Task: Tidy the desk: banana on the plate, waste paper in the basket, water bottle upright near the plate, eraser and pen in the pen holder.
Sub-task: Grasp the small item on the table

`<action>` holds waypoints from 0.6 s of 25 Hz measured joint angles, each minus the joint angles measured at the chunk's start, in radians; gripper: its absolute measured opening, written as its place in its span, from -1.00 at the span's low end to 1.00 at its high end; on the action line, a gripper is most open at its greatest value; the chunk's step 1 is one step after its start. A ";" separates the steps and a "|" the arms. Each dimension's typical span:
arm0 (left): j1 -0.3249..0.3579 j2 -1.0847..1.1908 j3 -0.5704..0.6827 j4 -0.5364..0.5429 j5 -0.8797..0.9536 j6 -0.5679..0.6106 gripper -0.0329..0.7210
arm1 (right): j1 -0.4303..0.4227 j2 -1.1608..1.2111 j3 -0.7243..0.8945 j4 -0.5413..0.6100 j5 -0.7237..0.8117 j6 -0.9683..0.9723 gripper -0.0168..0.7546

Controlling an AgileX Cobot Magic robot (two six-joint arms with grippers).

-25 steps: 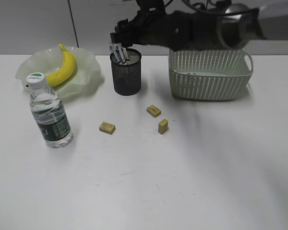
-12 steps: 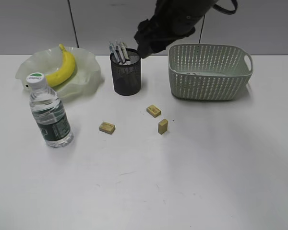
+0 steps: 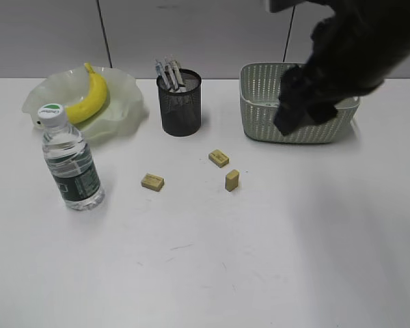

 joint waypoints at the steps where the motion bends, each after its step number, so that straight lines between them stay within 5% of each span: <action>1: 0.000 0.000 0.000 -0.001 0.000 0.000 -0.09 | 0.000 -0.054 0.052 0.000 0.001 0.000 0.39; 15: 0.000 0.000 0.000 -0.003 0.000 0.000 -0.09 | 0.000 -0.878 0.588 0.000 0.116 0.001 0.39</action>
